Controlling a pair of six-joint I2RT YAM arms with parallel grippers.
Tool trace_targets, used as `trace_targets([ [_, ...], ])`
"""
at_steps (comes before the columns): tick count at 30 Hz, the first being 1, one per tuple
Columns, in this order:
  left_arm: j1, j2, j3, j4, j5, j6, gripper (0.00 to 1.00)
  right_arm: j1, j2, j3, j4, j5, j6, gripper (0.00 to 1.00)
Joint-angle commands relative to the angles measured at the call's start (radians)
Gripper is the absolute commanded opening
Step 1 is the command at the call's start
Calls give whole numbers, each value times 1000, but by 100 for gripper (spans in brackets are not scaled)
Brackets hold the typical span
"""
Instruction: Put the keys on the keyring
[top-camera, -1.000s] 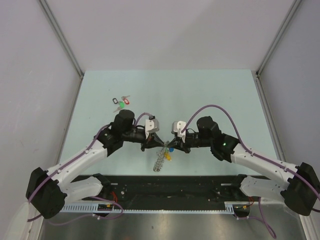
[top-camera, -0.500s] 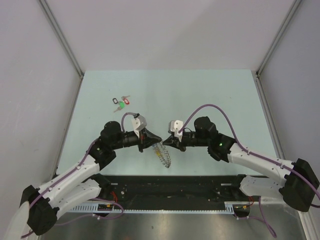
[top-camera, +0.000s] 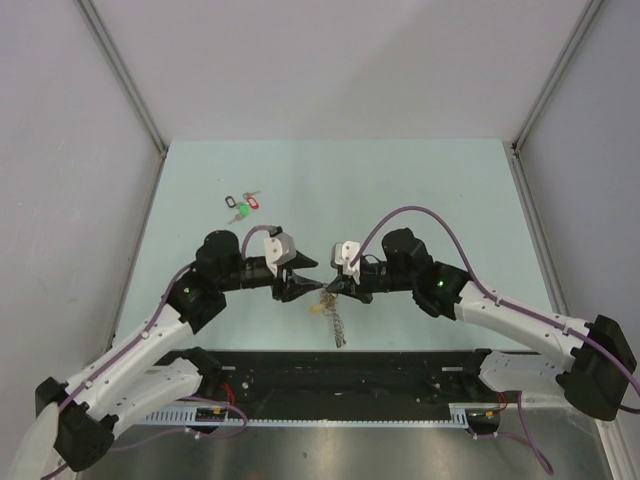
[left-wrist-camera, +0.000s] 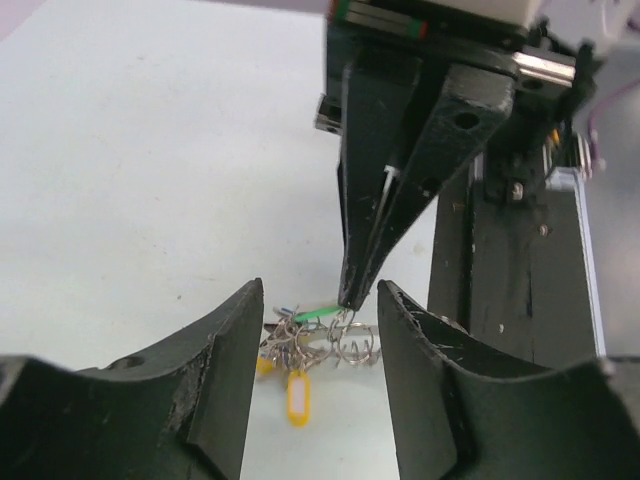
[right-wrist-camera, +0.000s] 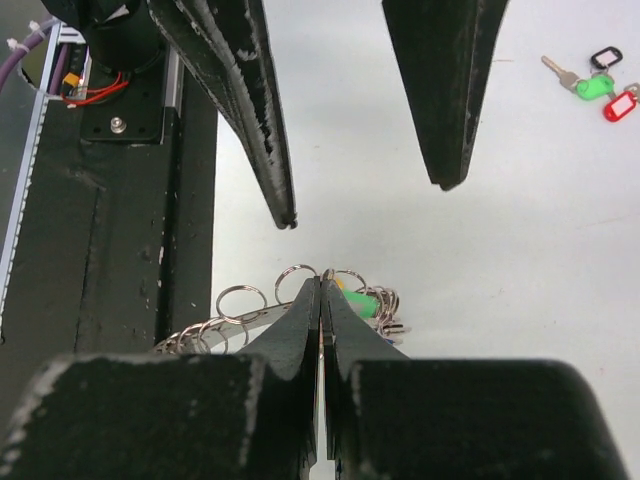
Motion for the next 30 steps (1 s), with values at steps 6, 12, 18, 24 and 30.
trace_targets([
  [6, 4, 201, 187, -352, 202, 387, 47, 3, 5, 62, -54, -38, -61, 0],
  [12, 4, 292, 241, -427, 238, 458, 38, 5, -4, 62, -68, -53, -70, 0],
  [18, -16, 365, 240, -436, 282, 460, 35, 6, -9, 62, -74, -62, -72, 0],
  [24, -23, 387, 223, -407, 325, 448, 34, 8, -12, 60, -74, -64, -70, 0],
  [30, -42, 414, 217, -410, 325, 446, 33, 11, -12, 62, -71, -59, -69, 0],
])
